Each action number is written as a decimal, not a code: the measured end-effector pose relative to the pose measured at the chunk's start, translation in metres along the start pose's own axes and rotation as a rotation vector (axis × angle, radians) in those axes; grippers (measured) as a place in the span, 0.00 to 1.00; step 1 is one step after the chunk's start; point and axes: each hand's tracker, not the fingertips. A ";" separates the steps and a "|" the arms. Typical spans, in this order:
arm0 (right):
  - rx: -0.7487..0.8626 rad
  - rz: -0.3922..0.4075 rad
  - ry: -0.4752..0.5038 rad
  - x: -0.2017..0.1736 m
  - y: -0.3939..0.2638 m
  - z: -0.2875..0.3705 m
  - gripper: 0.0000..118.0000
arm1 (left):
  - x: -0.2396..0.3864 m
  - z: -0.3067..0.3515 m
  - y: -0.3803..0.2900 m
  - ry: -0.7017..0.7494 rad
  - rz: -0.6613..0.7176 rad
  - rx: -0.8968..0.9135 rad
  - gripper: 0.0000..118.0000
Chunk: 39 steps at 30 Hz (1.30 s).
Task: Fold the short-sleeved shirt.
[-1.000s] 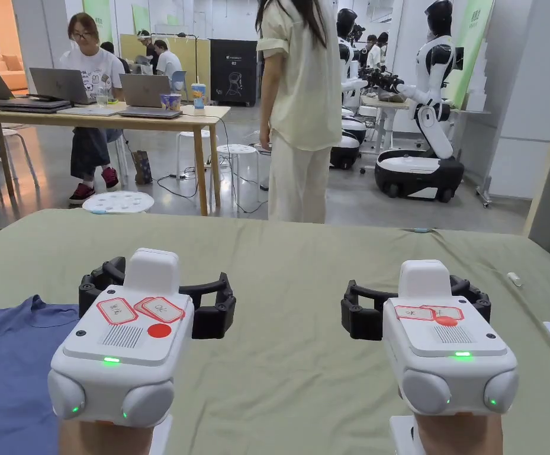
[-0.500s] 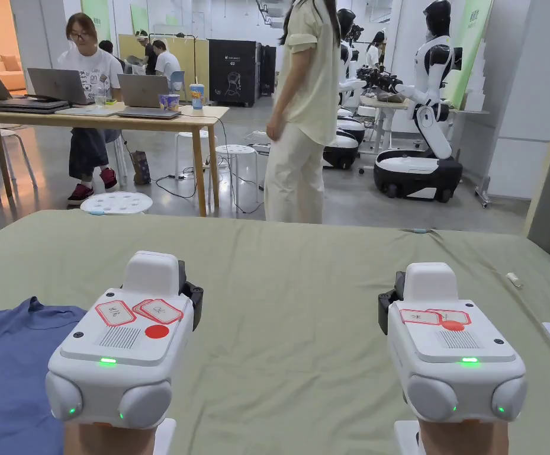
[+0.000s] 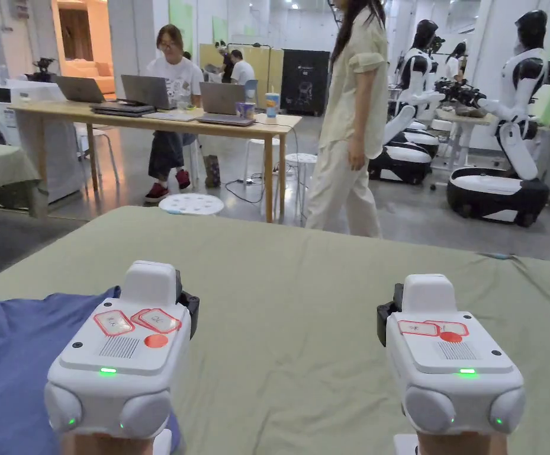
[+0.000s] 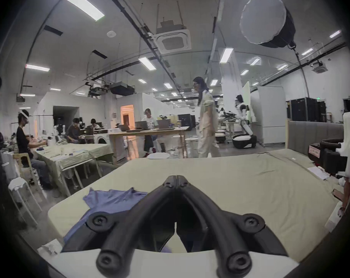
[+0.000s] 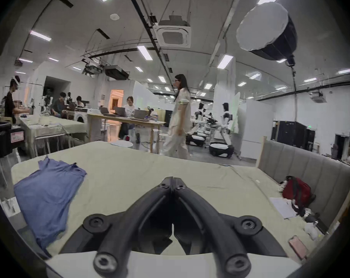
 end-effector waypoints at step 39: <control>-0.227 0.091 0.330 -0.214 -0.073 -0.193 0.00 | -0.131 -0.388 -0.180 -0.085 0.088 -0.859 0.92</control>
